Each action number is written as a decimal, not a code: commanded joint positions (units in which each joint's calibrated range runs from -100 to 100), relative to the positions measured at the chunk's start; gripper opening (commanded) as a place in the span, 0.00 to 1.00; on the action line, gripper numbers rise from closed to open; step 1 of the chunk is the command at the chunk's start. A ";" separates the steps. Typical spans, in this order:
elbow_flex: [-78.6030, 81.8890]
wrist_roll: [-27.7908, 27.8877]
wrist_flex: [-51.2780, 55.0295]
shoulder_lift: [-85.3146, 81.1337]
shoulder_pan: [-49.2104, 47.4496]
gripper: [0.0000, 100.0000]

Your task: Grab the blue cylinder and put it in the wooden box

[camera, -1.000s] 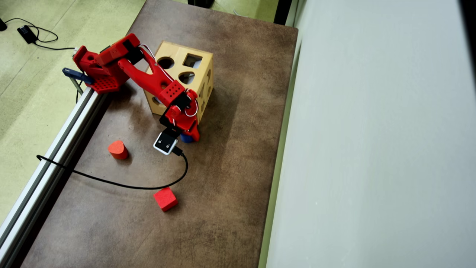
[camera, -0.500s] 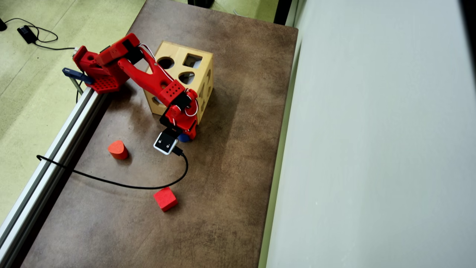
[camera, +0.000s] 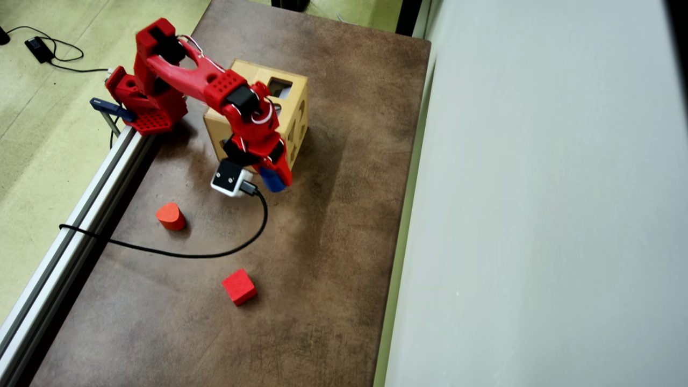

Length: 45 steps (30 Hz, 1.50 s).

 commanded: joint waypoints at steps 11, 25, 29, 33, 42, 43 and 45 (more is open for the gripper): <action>-0.25 -0.20 18.33 -17.34 -2.90 0.05; 20.41 -0.39 18.33 -30.42 -17.09 0.05; 25.33 -0.39 18.33 -34.07 -18.65 0.05; 29.90 -0.39 18.33 -36.87 -19.09 0.05; 32.31 -0.34 17.77 -36.79 -22.59 0.05; 32.31 -0.39 16.96 -36.70 -23.33 0.05; 32.40 -0.39 15.76 -36.53 -24.44 0.05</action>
